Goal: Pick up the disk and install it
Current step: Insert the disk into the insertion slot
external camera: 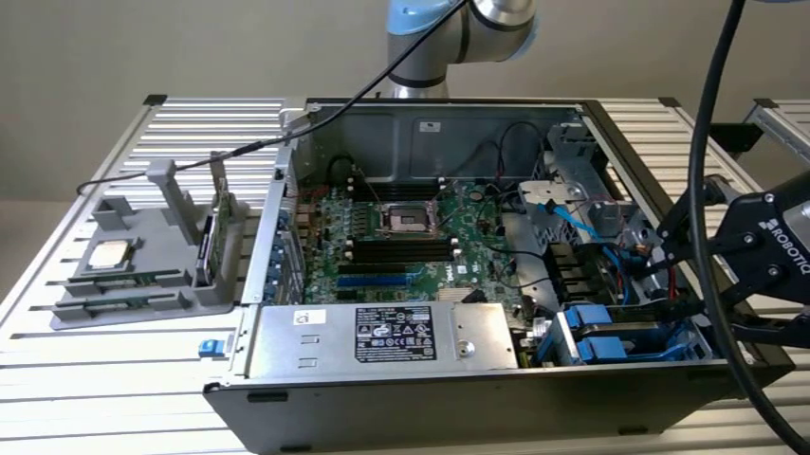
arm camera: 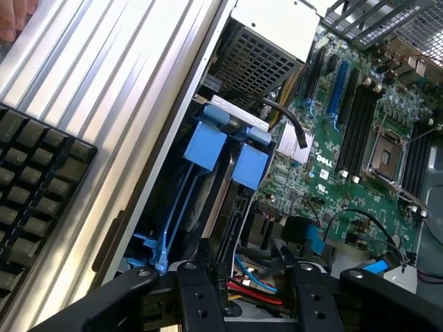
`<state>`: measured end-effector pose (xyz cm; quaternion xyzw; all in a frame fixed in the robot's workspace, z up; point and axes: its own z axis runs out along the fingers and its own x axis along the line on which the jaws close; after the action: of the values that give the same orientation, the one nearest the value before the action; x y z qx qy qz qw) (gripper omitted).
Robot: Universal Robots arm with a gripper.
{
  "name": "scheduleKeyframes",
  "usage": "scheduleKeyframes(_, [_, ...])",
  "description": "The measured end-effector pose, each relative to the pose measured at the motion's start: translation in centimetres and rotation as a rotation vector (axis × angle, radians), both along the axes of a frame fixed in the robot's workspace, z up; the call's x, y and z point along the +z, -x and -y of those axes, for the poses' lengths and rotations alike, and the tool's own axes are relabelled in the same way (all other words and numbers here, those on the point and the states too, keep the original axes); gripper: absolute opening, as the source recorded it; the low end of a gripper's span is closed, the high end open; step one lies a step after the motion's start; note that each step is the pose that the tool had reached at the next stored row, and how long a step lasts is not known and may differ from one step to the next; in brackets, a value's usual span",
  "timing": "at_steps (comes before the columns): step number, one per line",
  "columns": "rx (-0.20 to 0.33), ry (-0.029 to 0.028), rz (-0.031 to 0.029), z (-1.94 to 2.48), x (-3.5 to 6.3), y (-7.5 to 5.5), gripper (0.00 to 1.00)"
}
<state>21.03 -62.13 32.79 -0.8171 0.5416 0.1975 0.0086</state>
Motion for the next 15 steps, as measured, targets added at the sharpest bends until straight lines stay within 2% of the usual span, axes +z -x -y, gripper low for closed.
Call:
scheduleKeyframes(5, [0.002, 0.0001, 0.0003, 0.01, 0.0, 0.0, 0.47])
scheduleKeyframes(7, [0.005, -0.0001, 0.0056, 0.0, -0.01, 0.01, 0.47])
scheduleKeyframes(10, [0.011, -0.0001, 0.0206, 0.0, 0.0, 0.06, 0.47])
scheduleKeyframes(12, [0.013, 0.0, 0.0393, 0.0, 0.0, 0.15, 0.47])
scheduleKeyframes(13, [0.015, 0.0001, 0.0462, 0.0, 0.0, 0.25, 0.47])
scheduleKeyframes(15, [0.016, 0.0001, 0.0534, 0.0, 0.0, 0.52, 0.47])
